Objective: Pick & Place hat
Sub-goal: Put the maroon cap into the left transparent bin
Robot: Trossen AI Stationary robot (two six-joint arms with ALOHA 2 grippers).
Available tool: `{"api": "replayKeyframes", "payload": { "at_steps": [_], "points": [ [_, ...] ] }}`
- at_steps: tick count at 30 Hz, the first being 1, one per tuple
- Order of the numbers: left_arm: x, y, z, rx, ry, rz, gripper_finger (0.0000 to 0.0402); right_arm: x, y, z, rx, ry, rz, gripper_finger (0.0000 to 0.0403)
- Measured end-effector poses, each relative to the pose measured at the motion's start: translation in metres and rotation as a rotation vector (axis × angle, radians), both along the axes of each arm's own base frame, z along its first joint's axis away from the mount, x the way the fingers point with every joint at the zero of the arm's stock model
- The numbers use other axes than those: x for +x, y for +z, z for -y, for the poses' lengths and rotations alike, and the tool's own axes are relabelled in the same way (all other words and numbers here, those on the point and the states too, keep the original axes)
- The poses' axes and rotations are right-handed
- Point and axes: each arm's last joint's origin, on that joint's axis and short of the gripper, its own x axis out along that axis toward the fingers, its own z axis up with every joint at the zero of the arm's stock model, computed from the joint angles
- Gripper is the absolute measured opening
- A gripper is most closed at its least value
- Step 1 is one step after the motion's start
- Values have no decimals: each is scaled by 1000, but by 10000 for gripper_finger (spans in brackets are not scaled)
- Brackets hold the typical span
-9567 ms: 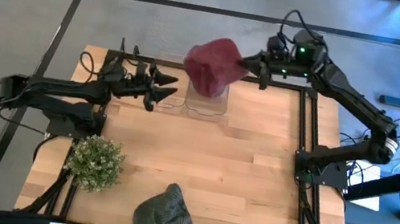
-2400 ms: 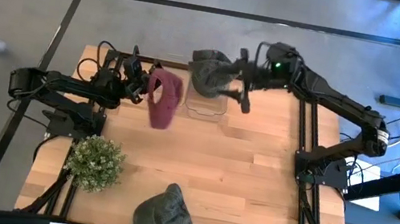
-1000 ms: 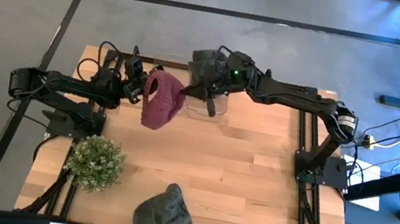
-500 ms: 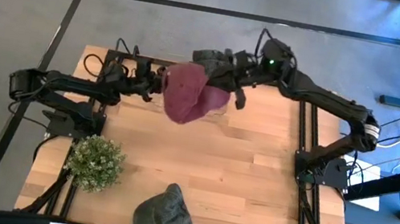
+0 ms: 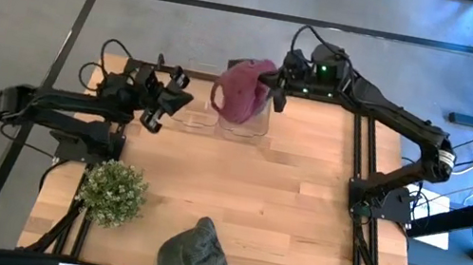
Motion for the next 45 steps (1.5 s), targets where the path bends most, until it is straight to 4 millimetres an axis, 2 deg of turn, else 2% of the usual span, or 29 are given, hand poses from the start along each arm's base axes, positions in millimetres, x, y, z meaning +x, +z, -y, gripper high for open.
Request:
{"api": "replayKeyframes", "payload": {
  "at_steps": [2,5,8,13,18,22,26,32,37,45],
  "points": [
    [11,7,3,-4,-7,-85,2,4,-3,2,17,-7,7,2],
    [32,10,1,-37,65,-317,1,11,-5,6,24,-22,32,2],
    [49,18,3,8,118,-462,3,17,-10,10,9,-60,35,2],
    [59,59,17,140,66,-374,2,27,-21,15,16,-80,15,2],
    [74,61,21,124,30,-446,1,34,-22,18,12,-95,62,2],
    [76,75,26,156,4,-401,2,34,-23,20,8,-113,63,2],
    [87,61,21,81,62,-537,1,34,-19,20,13,-106,100,2],
    [97,42,9,-23,199,-675,1,38,-14,10,55,10,152,2],
    [88,45,9,-9,322,-700,2,38,-17,9,64,12,128,2],
    [77,44,15,64,656,-801,5,39,-14,7,67,62,152,2]
  ]
}}
